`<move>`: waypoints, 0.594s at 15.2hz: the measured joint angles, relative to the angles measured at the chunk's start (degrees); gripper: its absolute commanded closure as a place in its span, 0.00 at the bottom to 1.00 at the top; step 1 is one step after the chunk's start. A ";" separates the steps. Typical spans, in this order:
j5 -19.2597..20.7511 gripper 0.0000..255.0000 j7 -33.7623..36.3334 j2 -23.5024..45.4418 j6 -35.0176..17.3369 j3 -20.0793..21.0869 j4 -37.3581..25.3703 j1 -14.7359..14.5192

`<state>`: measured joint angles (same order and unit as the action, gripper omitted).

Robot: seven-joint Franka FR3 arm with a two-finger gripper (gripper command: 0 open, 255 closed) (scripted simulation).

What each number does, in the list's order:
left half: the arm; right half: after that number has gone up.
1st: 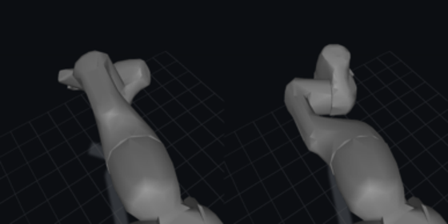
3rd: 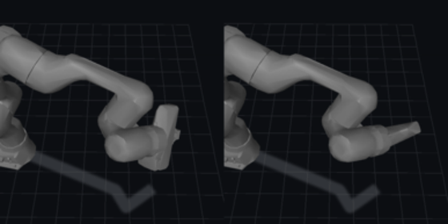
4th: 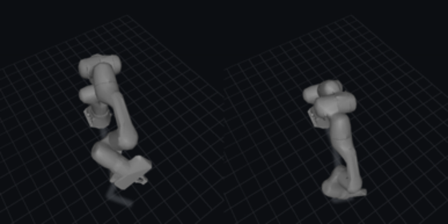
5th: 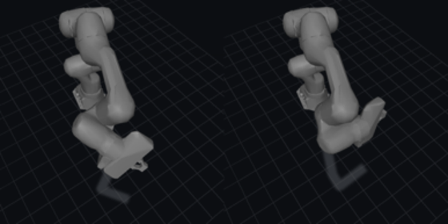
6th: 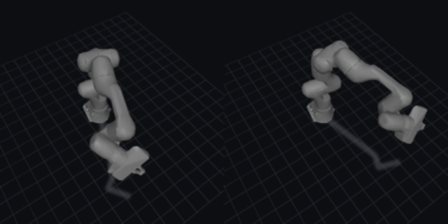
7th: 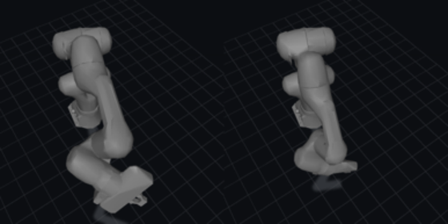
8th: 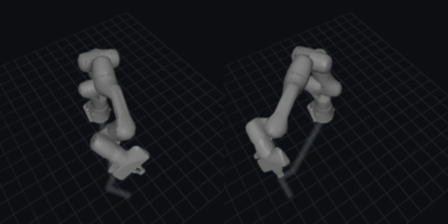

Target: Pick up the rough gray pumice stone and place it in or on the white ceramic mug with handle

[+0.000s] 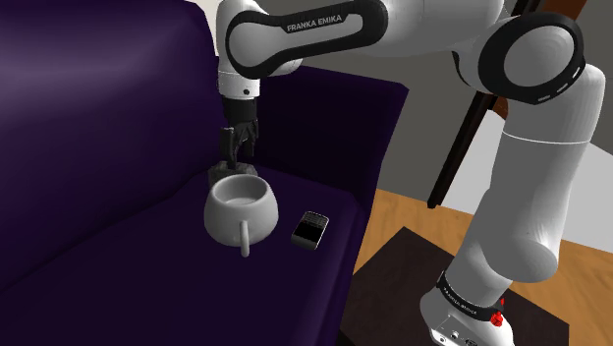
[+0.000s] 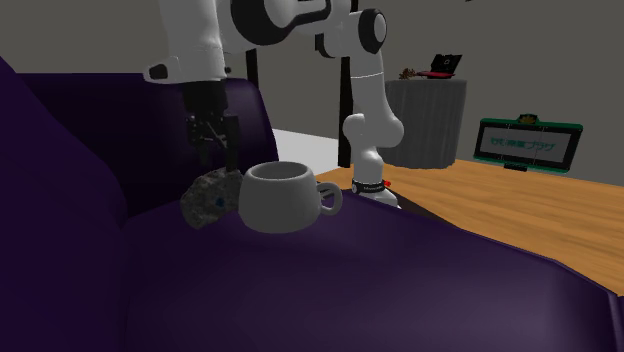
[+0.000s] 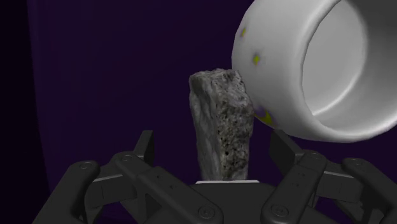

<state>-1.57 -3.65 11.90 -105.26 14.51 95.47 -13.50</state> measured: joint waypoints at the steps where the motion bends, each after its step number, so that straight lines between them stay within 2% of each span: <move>1: -0.01 0.00 -0.12 0.01 -0.71 -0.03 0.71 0.05; 9: 0.06 0.00 -0.06 0.29 -2.62 0.00 2.32 -0.04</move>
<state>-1.51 -3.71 12.19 -107.88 14.51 97.79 -13.54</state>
